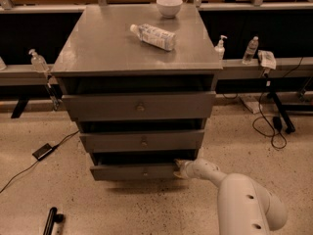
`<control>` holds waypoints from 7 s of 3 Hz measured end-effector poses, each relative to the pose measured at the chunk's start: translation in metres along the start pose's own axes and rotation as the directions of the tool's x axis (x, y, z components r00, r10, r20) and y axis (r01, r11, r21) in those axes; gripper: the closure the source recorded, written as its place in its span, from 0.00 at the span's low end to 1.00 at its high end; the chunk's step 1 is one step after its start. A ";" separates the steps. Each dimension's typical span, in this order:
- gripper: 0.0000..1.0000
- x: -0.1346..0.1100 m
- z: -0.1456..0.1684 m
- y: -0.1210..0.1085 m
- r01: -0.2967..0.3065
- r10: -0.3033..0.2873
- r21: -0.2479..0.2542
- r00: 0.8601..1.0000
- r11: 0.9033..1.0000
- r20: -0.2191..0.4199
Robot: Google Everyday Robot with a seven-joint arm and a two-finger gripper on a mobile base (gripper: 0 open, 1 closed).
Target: Open bottom drawer
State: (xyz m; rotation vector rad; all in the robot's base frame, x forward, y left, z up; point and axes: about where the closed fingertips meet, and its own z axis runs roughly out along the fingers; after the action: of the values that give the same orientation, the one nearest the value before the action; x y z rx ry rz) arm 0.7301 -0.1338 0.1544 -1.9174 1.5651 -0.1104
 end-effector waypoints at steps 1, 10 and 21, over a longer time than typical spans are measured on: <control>0.98 0.000 0.000 0.000 0.000 0.000 0.000 1.000 1.000 0.000; 1.00 0.001 -0.028 0.045 -0.098 0.094 -0.045 0.992 0.994 -0.080; 0.00 -0.012 -0.058 0.031 -0.107 0.105 -0.036 0.993 0.994 -0.046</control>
Offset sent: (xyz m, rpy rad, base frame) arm -0.1517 -0.1518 0.0100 0.4126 0.0922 -0.0846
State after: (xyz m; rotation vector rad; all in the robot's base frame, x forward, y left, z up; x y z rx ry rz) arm 0.6745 -0.1502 0.1872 -1.8677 1.7065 -0.0783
